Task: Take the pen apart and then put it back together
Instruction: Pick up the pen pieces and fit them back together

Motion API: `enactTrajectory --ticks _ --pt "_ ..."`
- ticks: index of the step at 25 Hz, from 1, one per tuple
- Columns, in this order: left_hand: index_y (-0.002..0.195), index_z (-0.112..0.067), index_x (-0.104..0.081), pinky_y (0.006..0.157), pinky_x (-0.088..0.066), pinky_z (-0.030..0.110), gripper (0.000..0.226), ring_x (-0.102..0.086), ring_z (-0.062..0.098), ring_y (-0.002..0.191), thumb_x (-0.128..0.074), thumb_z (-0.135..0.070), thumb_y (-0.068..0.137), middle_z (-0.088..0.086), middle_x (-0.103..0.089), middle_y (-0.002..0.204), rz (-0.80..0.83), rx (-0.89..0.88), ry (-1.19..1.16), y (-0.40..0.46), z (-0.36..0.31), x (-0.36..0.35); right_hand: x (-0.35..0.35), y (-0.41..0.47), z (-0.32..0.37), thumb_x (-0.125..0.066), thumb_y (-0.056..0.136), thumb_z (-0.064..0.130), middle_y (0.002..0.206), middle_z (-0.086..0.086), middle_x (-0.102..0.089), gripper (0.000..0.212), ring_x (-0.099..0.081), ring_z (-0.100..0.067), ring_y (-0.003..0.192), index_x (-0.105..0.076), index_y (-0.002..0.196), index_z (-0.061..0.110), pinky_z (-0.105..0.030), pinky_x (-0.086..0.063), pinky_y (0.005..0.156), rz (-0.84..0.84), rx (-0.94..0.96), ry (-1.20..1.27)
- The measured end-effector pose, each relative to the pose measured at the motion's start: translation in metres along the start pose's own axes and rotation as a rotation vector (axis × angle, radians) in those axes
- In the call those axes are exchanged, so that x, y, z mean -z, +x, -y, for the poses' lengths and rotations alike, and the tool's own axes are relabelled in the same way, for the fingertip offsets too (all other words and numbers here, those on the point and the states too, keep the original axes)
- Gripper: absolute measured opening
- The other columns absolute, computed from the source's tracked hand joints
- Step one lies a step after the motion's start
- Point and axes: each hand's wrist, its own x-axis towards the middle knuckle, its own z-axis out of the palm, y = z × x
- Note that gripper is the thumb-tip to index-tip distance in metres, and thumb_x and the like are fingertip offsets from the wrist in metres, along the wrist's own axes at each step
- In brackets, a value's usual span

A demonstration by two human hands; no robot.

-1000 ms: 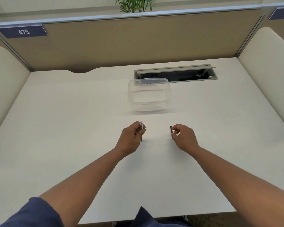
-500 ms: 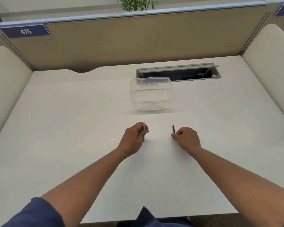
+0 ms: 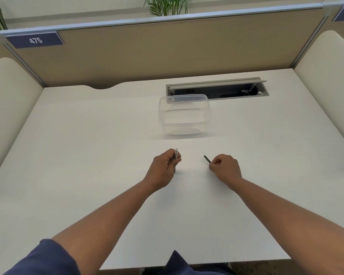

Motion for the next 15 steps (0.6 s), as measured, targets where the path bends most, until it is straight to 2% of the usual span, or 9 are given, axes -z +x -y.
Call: enactTrajectory --ticks 2,3,5,8,10,12,15 --pt "0.089 -0.024 -0.056 0.068 -0.045 0.022 0.014 -0.054 0.024 0.073 -0.054 -0.015 0.100 -0.005 -0.063 0.084 0.011 0.002 0.023 0.000 -0.002 0.001 0.002 -0.006 0.008 -0.069 0.074 0.020 0.064 0.010 -0.062 0.004 -0.056 -0.010 0.058 -0.066 0.071 0.022 -0.022 -0.042 0.048 0.010 0.062 0.158" --pt "0.089 -0.027 -0.057 0.069 -0.045 0.023 0.017 -0.054 0.018 0.070 -0.054 -0.015 0.100 -0.010 -0.062 0.082 0.011 0.001 0.030 0.000 -0.002 0.001 0.005 -0.009 0.015 -0.071 0.073 0.020 0.063 0.012 -0.061 0.005 -0.053 -0.007 0.056 -0.067 0.072 0.023 -0.019 -0.041 0.047 0.016 0.092 0.228" --pt "0.092 -0.031 -0.060 0.069 -0.043 0.015 0.019 -0.055 0.000 0.070 -0.055 -0.015 0.100 -0.024 -0.062 0.082 0.012 0.012 0.050 0.001 -0.004 0.003 0.010 -0.014 0.029 -0.074 0.073 0.019 0.061 0.015 -0.061 0.009 -0.052 -0.003 0.053 -0.066 0.071 0.024 -0.016 -0.041 0.047 0.038 0.150 0.338" --pt "0.110 -0.031 -0.067 0.080 -0.041 0.007 0.020 -0.058 -0.010 0.096 -0.057 -0.016 0.101 -0.031 -0.062 0.101 0.012 0.032 0.089 0.001 -0.006 0.006 0.018 -0.020 0.047 -0.078 0.076 0.014 0.063 0.016 -0.063 0.013 -0.054 -0.004 0.057 -0.068 0.075 0.022 -0.016 -0.044 0.053 0.104 0.258 0.449" --pt "0.121 -0.028 -0.068 0.086 -0.041 0.010 0.026 -0.058 -0.007 0.103 -0.055 -0.015 0.101 -0.025 -0.061 0.109 0.016 0.018 0.106 0.002 -0.007 0.009 0.022 -0.024 0.053 -0.079 0.079 0.011 0.067 0.015 -0.065 0.013 -0.057 -0.006 0.061 -0.071 0.081 0.022 -0.015 -0.047 0.059 0.142 0.324 0.504" --pt "0.126 -0.026 -0.066 0.088 -0.044 0.020 0.030 -0.060 0.008 0.102 -0.053 -0.013 0.101 -0.010 -0.065 0.108 0.015 -0.010 0.123 0.004 -0.008 0.012 0.025 -0.026 0.056 -0.078 0.082 0.011 0.072 0.014 -0.068 0.014 -0.060 -0.006 0.067 -0.076 0.087 0.024 -0.014 -0.049 0.065 0.166 0.369 0.537" --pt "0.121 -0.025 -0.065 0.080 -0.046 0.034 0.027 -0.055 0.021 0.088 -0.050 -0.016 0.100 0.003 -0.062 0.088 0.011 -0.088 0.212 0.007 -0.007 0.018 0.028 -0.028 0.057 -0.075 0.086 0.012 0.076 0.016 -0.073 0.014 -0.061 -0.001 0.071 -0.078 0.090 0.026 -0.012 -0.049 0.066 0.158 0.393 0.529"
